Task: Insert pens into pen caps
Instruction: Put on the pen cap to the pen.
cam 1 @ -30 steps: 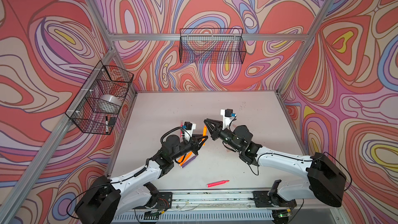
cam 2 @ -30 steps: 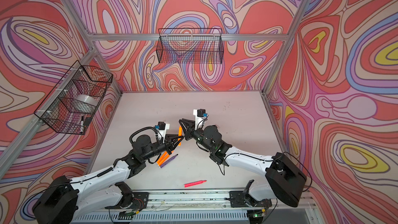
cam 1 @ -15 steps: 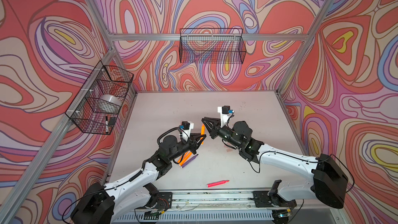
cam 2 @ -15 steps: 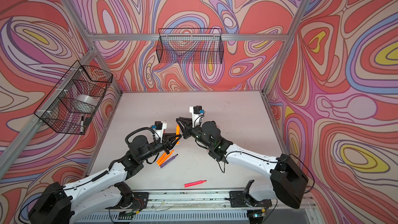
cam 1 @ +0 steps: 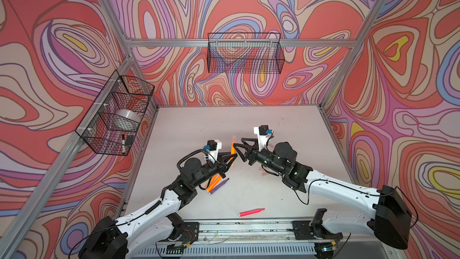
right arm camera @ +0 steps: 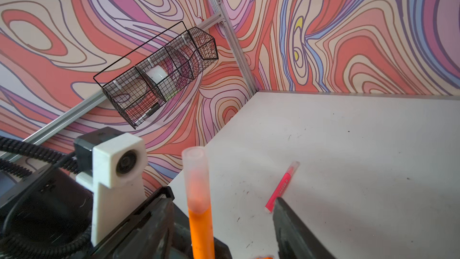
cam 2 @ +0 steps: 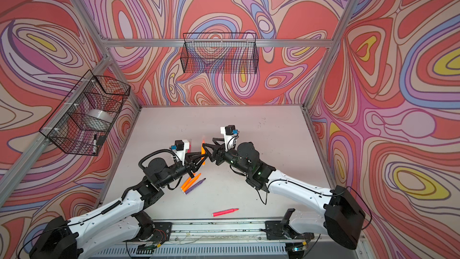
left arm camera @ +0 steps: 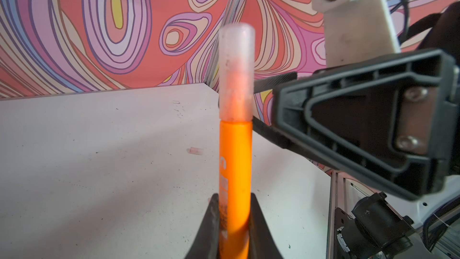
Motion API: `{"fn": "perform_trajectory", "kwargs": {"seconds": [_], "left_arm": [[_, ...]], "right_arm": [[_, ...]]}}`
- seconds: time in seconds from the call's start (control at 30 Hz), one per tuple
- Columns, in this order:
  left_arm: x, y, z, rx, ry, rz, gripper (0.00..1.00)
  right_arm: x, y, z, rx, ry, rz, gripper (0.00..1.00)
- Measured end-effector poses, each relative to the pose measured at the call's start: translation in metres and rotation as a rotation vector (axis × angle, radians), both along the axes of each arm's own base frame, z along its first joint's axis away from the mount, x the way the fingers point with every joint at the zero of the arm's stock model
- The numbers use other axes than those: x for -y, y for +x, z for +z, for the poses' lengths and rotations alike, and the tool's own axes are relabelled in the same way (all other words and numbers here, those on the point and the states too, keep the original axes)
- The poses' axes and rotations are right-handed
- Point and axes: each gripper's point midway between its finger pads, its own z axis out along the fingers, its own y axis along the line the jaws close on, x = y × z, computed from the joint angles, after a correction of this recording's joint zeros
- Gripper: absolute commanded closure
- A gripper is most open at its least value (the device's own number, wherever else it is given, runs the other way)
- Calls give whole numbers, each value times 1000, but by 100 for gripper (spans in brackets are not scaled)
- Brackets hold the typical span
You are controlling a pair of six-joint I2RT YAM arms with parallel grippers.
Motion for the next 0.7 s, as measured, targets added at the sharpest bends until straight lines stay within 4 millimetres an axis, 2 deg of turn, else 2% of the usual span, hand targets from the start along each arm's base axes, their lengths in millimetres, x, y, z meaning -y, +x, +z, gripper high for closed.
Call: {"fn": "perform_trajectory", "kwargs": {"seconds": [0.1,0.27,0.43,0.53,0.7], "left_arm": [[0,0,-1,9,10,0,100],[2,2,-7,25,38,-4,100],[2,2,-18,42,78,0,100],[1,3,-20,54,92,10,100],[0,4,-20,69,103,19,100]], "right_arm": [[0,-4,7,10,6,16,31],[-10,3,23,-3,3,24,48],[-25,18,41,-16,7,15,55],[-27,22,38,-34,-7,5,55],[-28,25,22,-75,-47,-7,55]]}}
